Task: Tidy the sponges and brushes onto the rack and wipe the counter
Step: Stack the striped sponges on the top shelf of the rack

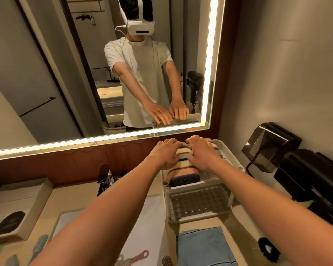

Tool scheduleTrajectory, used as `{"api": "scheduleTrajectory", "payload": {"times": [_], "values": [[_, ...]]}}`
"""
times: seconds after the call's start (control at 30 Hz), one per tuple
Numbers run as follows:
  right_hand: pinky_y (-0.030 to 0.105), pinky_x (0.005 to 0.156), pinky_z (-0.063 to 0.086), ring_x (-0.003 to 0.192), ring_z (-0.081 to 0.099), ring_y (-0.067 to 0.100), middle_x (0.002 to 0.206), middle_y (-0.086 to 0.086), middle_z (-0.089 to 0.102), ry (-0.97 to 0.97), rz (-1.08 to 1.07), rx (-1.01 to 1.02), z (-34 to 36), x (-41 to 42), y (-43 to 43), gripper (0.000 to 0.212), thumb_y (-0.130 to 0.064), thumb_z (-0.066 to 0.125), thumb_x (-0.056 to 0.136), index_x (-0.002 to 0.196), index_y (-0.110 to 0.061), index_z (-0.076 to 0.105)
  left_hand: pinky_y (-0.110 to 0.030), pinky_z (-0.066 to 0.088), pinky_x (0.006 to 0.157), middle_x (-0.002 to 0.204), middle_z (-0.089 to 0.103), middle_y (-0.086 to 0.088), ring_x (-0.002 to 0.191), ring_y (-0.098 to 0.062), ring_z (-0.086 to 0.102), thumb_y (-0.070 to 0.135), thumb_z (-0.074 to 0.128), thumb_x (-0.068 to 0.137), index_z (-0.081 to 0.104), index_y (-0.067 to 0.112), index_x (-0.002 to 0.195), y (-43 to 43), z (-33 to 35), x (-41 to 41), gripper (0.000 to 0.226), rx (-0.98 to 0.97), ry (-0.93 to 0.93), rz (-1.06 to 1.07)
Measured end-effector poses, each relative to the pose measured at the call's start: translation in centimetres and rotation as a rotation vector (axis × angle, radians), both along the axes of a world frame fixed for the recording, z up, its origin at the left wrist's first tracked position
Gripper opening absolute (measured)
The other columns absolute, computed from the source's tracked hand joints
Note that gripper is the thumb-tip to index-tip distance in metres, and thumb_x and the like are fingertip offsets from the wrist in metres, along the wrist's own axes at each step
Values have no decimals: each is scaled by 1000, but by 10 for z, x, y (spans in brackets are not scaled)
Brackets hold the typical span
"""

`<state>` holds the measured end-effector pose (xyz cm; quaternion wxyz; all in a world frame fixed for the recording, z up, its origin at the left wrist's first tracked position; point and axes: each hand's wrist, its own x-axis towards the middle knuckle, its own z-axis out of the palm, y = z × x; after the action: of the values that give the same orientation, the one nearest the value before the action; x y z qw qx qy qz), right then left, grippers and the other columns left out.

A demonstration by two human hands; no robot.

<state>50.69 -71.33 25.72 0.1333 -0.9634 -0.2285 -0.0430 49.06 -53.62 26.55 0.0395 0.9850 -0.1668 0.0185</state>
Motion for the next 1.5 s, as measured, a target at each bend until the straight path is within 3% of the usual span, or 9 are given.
{"api": "scheduleTrajectory", "payload": {"times": [0.23, 0.37, 0.6, 0.8, 0.93, 1.17, 1.4, 1.5], "values": [[46, 101, 44, 124, 52, 29, 140, 8, 48, -30, 133, 38, -7, -21, 82, 44, -33, 50, 98, 138, -13, 48, -44, 36, 112, 153, 44, -6, 139, -28, 43, 36, 50, 99, 33, 20, 155, 66, -22, -26, 60, -101, 18, 151], [45, 102, 46, 124, 51, 28, 137, 8, 49, -38, 188, -15, -20, -30, 117, 45, -33, 51, 97, 137, -13, 49, -45, 41, 111, 151, 45, -7, 136, -28, 46, 34, 50, 100, 32, 18, 155, 95, -44, -44, 60, -116, 36, 219], [47, 98, 46, 120, 52, 32, 135, 13, 48, 84, 290, -140, -71, -56, 170, 45, -35, 44, 100, 137, -10, 50, -45, 47, 103, 148, 49, -9, 130, -30, 51, 29, 47, 101, 40, 18, 150, 148, -107, -92, 50, -150, 241, 296], [45, 100, 44, 119, 51, 32, 133, 12, 51, 220, 319, -187, -123, -80, 200, 45, -34, 47, 98, 137, -11, 51, -43, 42, 110, 152, 45, -10, 135, -30, 48, 27, 48, 102, 38, 15, 152, 183, -155, -125, 53, -177, 305, 349], [42, 96, 44, 120, 50, 32, 134, 12, 50, 264, 317, -231, -151, -95, 217, 45, -30, 47, 98, 138, -10, 50, -40, 42, 108, 152, 47, -10, 134, -30, 48, 26, 50, 100, 40, 16, 151, 206, -183, -143, 53, -198, 322, 364], [44, 104, 41, 128, 46, 35, 144, 16, 44, 357, 367, -290, -197, -114, 255, 48, -31, 45, 100, 144, -10, 44, -40, 40, 104, 148, 49, -10, 131, -30, 48, 28, 51, 101, 42, 17, 149, 248, -228, -179, 51, -212, 386, 411], [42, 96, 42, 119, 50, 32, 136, 14, 49, 457, 377, -265, -238, -135, 299, 43, -27, 48, 98, 137, -10, 49, -41, 36, 109, 156, 42, -5, 136, -28, 43, 25, 48, 101, 38, 20, 152, 294, -266, -204, 53, -250, 465, 483], [40, 92, 43, 114, 52, 29, 134, 11, 51, 489, 384, -242, -254, -145, 316, 39, -27, 50, 99, 135, -11, 51, -39, 40, 107, 150, 49, -3, 127, -25, 49, 18, 49, 99, 42, 21, 150, 306, -278, -211, 52, -303, 495, 550]]}}
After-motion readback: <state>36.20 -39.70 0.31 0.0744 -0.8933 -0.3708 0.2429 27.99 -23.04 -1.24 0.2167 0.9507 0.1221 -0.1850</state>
